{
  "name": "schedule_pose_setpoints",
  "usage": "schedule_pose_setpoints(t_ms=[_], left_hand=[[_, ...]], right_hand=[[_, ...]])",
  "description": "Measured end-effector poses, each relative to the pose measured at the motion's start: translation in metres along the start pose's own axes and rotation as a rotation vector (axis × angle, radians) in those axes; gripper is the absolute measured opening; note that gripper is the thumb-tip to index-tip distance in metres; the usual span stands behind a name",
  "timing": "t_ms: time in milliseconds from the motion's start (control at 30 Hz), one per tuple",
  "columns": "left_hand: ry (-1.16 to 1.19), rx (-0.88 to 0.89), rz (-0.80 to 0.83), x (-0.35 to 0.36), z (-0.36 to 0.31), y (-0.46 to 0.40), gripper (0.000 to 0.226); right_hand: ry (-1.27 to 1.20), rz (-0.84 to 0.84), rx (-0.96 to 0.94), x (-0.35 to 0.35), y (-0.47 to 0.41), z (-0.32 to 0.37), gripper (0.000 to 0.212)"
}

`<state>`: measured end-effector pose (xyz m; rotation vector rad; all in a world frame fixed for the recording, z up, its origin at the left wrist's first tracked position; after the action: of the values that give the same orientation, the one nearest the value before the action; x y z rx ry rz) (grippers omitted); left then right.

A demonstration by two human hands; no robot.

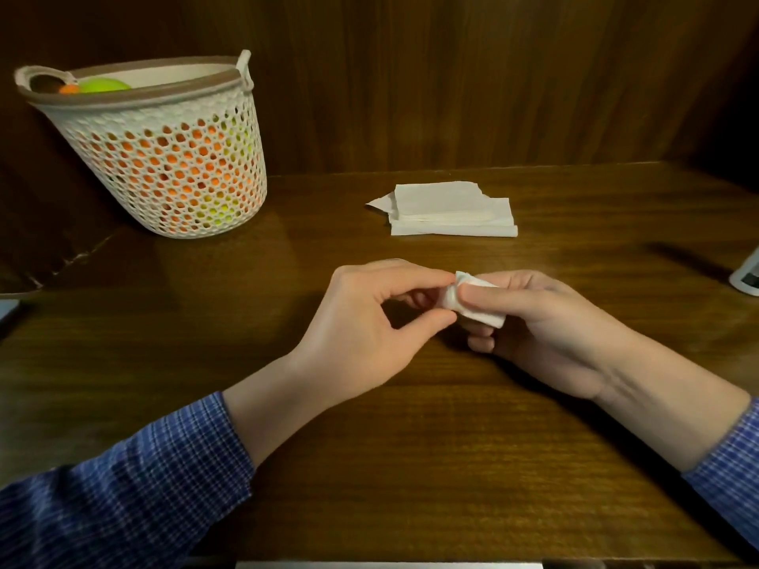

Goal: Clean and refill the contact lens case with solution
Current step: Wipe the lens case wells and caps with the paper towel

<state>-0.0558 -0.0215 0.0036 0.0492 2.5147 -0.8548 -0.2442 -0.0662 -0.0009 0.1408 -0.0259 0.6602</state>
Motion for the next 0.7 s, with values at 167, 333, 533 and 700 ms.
schedule_pose_setpoints(t_ms=[167, 333, 533, 700], left_hand=[[-0.212, 0.276, 0.012, 0.000, -0.006, -0.002, 0.035], [0.229, -0.177, 0.004, -0.004, 0.004, -0.004, 0.032], [1.073, -0.752, 0.152, -0.004, 0.011, -0.012, 0.024], [1.066, -0.793, 0.219, -0.002, 0.013, -0.010, 0.044]], right_hand=[[-0.432, 0.160, 0.232, 0.000, 0.001, -0.002, 0.026], [-0.442, 0.094, 0.183, -0.005, 0.001, 0.004, 0.018], [0.544, -0.287, -0.337, -0.010, 0.008, 0.010, 0.015], [0.789, -0.312, -0.625, 0.000, 0.012, 0.011, 0.015]])
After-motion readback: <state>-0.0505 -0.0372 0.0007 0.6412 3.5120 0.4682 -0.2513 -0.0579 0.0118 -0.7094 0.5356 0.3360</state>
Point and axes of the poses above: each hand's wrist, its own y-axis away from the middle knuckle, its own x-axis out of the palm, z = x × y, the point moved 2 cm from there along -y, towards the middle knuckle, and after that the axes turned 7 degrees about y, right-handed, at the moved point
